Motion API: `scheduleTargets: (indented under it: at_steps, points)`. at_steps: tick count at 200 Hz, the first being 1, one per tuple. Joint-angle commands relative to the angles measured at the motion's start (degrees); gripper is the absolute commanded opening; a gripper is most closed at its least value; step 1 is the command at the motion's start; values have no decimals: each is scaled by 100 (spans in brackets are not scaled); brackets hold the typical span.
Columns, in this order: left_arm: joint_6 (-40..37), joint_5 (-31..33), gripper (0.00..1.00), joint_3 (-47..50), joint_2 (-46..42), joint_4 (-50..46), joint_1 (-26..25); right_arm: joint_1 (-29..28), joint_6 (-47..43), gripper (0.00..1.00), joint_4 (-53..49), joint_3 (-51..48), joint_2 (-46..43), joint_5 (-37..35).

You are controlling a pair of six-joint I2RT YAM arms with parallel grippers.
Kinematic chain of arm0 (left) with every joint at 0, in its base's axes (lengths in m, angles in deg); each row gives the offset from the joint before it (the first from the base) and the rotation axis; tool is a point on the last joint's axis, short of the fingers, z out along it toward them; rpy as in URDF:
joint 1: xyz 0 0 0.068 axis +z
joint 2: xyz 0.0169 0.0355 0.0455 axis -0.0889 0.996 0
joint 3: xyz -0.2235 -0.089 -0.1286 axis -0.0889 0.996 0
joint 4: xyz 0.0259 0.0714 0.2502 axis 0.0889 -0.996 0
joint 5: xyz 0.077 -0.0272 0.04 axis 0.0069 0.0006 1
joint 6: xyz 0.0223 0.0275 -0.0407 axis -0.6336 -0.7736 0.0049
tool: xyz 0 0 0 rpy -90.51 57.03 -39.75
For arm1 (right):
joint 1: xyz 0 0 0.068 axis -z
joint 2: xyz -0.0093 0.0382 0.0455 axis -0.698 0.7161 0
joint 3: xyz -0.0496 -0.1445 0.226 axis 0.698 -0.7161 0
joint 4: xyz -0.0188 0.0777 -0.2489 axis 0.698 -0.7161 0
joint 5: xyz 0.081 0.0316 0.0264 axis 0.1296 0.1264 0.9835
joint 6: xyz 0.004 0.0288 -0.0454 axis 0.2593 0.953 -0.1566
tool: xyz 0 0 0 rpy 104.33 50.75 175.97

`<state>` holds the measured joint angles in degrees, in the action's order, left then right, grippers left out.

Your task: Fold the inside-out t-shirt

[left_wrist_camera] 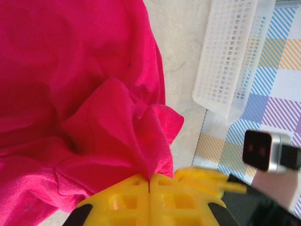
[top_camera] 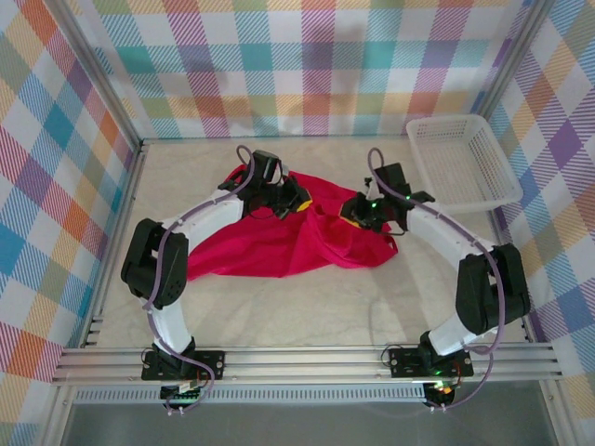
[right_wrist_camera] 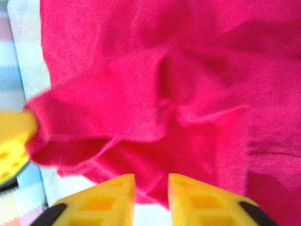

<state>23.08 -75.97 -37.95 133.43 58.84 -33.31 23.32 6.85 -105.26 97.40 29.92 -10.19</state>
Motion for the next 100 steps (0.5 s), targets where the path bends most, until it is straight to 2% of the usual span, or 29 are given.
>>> scheduleTargets:
  at_steps: [1, 29, 57, 81, 100]
  points:
    - [27, 11, 0, -92, -33, -102, 60, -212, 49, 32, 557, -186, 261, -42]
    - [14, 8, 0, -88, -216, -177, 156, -217, 119, 42, 867, 165, 1041, -390]
    - [-55, 38, 0, 35, -452, -294, 253, -200, 194, 45, 641, 1189, 1757, -901]
    - [-53, 20, 0, 236, -543, -276, 274, -210, 390, 46, 393, 1866, 1933, -883]
    - [11, -12, 0, 423, -552, -122, 273, -225, 631, 52, 272, 2045, 1942, -982]
